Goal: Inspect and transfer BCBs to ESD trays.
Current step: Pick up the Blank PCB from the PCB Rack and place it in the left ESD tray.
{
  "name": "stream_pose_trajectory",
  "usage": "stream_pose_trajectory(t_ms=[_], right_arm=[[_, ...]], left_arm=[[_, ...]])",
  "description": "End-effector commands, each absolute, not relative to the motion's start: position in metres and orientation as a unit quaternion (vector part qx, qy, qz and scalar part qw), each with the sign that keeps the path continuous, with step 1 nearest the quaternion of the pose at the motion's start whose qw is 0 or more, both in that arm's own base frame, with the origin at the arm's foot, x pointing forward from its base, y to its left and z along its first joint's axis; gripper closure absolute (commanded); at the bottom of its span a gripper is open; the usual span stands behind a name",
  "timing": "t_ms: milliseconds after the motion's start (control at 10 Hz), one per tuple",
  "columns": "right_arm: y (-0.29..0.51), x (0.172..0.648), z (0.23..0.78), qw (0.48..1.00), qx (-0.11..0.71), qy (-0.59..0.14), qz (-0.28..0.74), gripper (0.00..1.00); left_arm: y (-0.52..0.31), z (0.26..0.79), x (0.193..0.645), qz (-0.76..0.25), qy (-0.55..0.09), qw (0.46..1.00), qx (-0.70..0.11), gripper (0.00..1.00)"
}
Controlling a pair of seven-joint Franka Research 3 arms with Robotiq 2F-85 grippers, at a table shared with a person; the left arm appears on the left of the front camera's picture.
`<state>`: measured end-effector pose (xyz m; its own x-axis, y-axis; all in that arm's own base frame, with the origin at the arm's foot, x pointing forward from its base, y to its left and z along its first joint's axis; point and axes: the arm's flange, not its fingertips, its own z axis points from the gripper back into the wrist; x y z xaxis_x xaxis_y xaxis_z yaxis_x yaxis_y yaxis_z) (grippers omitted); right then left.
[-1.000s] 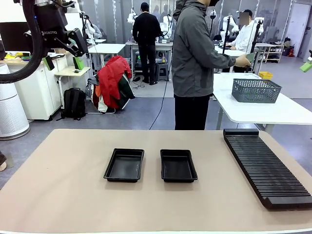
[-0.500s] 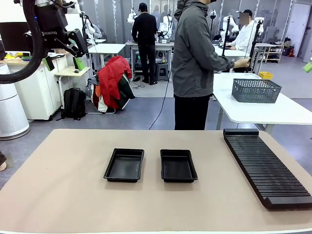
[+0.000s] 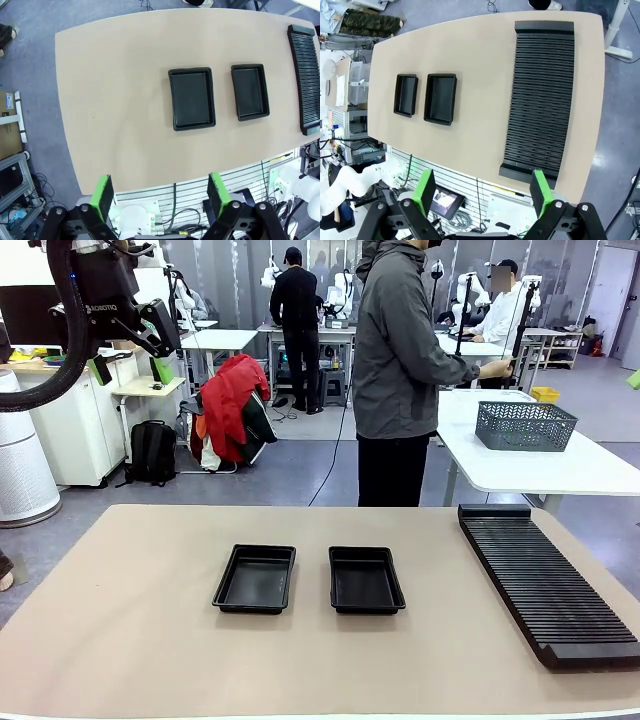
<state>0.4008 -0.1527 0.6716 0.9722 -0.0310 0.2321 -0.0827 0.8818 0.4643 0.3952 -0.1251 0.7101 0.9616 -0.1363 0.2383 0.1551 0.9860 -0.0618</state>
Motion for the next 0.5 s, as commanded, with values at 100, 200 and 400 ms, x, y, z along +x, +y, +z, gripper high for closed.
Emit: stream_pose_trajectory(t_ms=[100,200,400], right_arm=[[-0.1566,0.3979,0.6744,0.965,0.244,-0.086,-0.024,0.00],[-0.1551,0.3987,0.6754,0.967,0.240,-0.082,-0.030,0.00],[-0.1528,0.3984,0.6778,0.969,0.234,-0.077,-0.035,0.00]], left_arm=[[-0.1248,0.7112,0.3951,-0.073,-0.120,0.989,-0.040,0.00],[-0.1248,0.7112,0.3951,-0.073,-0.120,0.989,-0.040,0.00],[-0.1248,0.7112,0.3951,-0.073,-0.120,0.989,-0.040,0.00]])
